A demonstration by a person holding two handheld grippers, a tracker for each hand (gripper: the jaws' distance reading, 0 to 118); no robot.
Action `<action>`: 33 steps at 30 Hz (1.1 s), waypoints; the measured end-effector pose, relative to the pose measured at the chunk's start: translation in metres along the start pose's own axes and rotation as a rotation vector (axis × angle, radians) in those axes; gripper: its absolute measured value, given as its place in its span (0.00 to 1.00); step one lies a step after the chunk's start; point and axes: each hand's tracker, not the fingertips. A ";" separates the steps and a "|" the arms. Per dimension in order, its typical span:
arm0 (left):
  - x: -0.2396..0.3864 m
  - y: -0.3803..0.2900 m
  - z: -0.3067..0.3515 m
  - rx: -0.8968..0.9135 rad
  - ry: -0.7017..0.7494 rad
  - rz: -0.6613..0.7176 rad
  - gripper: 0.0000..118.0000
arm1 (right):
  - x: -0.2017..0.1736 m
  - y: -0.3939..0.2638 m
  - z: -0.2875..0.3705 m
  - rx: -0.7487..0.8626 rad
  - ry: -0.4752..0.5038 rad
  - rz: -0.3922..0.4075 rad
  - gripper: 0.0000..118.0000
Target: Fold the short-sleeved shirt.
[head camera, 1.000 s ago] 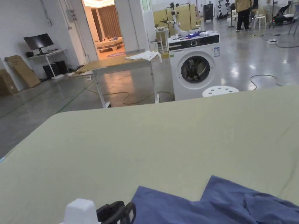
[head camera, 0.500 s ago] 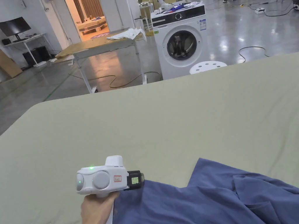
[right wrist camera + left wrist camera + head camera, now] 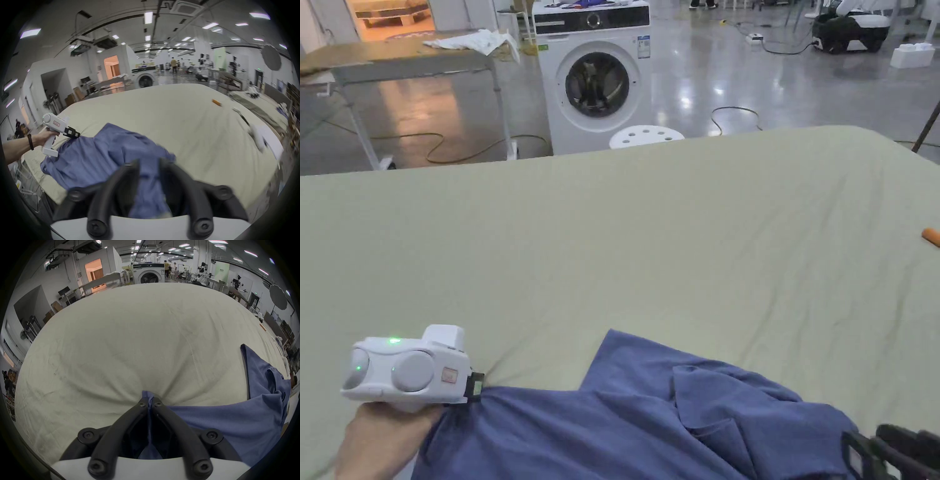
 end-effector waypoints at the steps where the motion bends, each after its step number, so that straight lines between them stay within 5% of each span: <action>1: -0.001 0.002 0.000 -0.009 -0.006 0.010 0.00 | 0.000 0.021 -0.025 -0.064 0.028 0.025 0.72; 4: -0.005 0.006 0.001 -0.041 -0.028 0.025 0.00 | -0.001 0.061 -0.103 -0.179 0.095 0.082 0.76; 7: -0.012 0.007 0.000 -0.048 -0.052 0.051 0.00 | 0.004 0.080 -0.176 -0.313 0.020 0.122 0.75; 11: -0.019 0.007 0.000 -0.040 -0.074 0.082 0.00 | 0.018 0.074 -0.227 -0.432 -0.034 0.124 0.54; 15: -0.019 0.006 0.001 -0.033 -0.077 0.078 0.00 | 0.017 0.064 -0.229 -0.437 -0.010 0.177 0.54; 23: -0.024 0.005 0.000 -0.025 -0.097 0.095 0.00 | 0.024 0.071 -0.206 -0.382 0.040 0.116 0.55; 28: -0.024 0.006 0.003 -0.028 -0.102 0.102 0.00 | 0.012 0.055 -0.214 -0.443 0.047 0.209 0.55; 33: -0.019 0.004 0.004 -0.027 -0.093 0.100 0.00 | 0.009 0.052 -0.227 -0.468 0.024 0.204 0.53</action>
